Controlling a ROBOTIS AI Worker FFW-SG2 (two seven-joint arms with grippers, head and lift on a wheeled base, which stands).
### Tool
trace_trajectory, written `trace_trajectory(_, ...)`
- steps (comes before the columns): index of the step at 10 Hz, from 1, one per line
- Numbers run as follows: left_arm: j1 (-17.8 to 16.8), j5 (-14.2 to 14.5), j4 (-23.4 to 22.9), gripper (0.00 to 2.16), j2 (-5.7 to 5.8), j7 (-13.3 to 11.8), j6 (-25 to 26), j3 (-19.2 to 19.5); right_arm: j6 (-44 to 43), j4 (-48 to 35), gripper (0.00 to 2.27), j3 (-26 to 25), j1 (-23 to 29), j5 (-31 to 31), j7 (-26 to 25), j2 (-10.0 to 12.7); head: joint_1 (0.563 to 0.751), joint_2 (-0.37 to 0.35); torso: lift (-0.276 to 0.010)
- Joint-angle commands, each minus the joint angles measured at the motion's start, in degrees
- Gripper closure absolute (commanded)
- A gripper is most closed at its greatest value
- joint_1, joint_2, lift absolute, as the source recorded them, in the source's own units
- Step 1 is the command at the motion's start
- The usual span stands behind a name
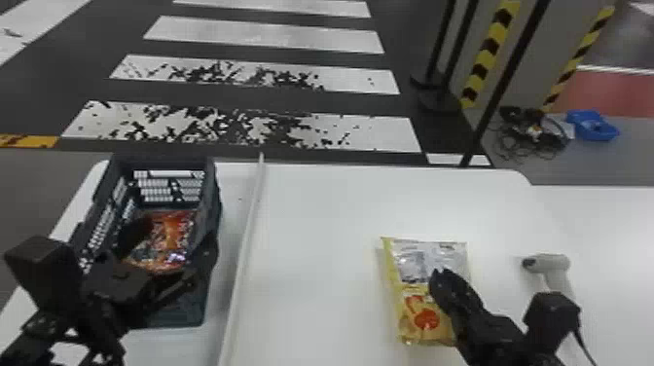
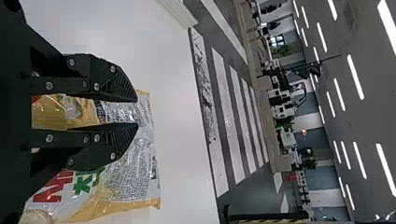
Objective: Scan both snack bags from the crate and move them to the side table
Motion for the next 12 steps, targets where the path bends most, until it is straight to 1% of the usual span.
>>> trace_trajectory(1,0.1,0.1,0.0,0.04,0.03,0.0,-0.1,0.5,-2.0,4.7,2.24,1.3,-2.1,0.7,0.1,-0.1,0.695,-0.091,-0.095)
trace_trajectory(4,0.3,0.1,0.2,0.04,-0.06,0.0,-0.2,1.0,-5.1,10.4,2.24,1.9,-3.5,0.6,0.3,-0.2,0.695,-0.077,-0.095)
trace_trajectory(5,0.3,0.1,0.5,0.04,-0.15,-0.1,-0.6,1.0,-5.7,10.6,2.24,1.8,-3.6,-0.1,0.8,-0.2,0.695,-0.078,-0.095)
trace_trajectory(6,0.1,0.1,0.8,0.04,-0.23,-0.1,-0.6,1.0,-5.7,8.5,2.24,1.4,-3.1,-0.6,0.8,-0.2,0.695,-0.078,-0.095)
trace_trajectory(7,0.1,0.1,0.9,0.04,-0.23,0.0,-0.6,1.0,-3.4,2.6,1.91,-0.3,-1.1,-2.4,0.5,-0.2,0.695,-0.078,-0.095)
trace_trajectory(8,0.1,0.1,1.0,0.04,-0.15,-0.1,-1.6,1.0,0.7,-4.8,0.4,-2.8,0.9,-3.3,0.6,-0.3,0.695,-0.08,-0.095)
trace_trajectory(9,0.3,0.1,1.6,0.04,-0.15,-0.1,-2.9,1.0,4.9,-8.8,0.0,-5.6,1.1,-3.4,0.3,-1.1,0.695,-0.086,-0.095)
trace_trajectory(10,0.3,0.1,2.0,0.04,-0.15,-0.3,-3.4,1.0,6.3,-8.9,0.0,-8.1,0.1,-3.8,0.1,-2.6,0.695,-0.097,-0.095)
trace_trajectory(11,0.3,0.1,2.4,0.04,-0.15,-0.4,-3.6,0.9,6.3,-5.7,0.0,-10.1,-2.0,-3.7,0.1,-4.5,0.695,-0.108,-0.095)
trace_trajectory(12,0.2,0.1,2.5,0.04,-0.06,-0.4,-3.6,0.8,5.2,-0.7,0.0,-11.9,-4.1,-3.5,0.7,-6.6,0.695,-0.139,-0.095)
